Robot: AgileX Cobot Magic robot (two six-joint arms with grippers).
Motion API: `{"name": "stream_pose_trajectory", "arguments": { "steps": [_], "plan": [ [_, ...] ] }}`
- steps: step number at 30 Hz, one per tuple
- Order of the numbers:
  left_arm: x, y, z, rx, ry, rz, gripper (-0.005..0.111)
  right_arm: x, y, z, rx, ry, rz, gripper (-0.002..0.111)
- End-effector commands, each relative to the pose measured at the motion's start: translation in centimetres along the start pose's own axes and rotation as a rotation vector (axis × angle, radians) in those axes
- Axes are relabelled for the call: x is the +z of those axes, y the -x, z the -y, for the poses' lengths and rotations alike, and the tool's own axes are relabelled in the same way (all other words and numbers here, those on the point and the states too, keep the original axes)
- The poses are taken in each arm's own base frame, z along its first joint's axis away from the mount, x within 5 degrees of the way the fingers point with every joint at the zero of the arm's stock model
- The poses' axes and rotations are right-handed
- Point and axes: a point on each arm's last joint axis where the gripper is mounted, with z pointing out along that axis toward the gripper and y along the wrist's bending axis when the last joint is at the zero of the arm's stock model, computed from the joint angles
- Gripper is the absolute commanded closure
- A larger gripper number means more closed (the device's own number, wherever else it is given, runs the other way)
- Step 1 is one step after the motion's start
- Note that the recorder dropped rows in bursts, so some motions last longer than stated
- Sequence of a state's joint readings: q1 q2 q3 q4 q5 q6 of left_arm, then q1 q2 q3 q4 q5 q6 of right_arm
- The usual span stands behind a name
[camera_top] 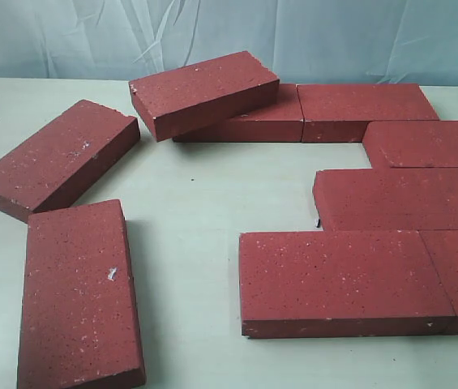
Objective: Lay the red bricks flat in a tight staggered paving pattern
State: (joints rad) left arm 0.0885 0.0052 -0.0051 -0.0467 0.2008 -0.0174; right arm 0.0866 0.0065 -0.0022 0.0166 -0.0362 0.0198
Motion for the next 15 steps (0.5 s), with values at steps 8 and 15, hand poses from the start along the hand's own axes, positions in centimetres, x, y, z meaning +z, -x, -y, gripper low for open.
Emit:
{"name": "stream_pose_trajectory", "arguments": {
  "steps": [8,15],
  "plan": [
    [-0.01,-0.05,-0.03,0.006,0.003,0.011,0.107,-0.11,0.97,0.02,0.011,-0.004,0.115,0.109],
    [-0.01,-0.05,-0.03,0.006,0.003,0.011,0.107,-0.13,1.11,0.02,0.011,-0.003,0.13,0.109]
  ]
}}
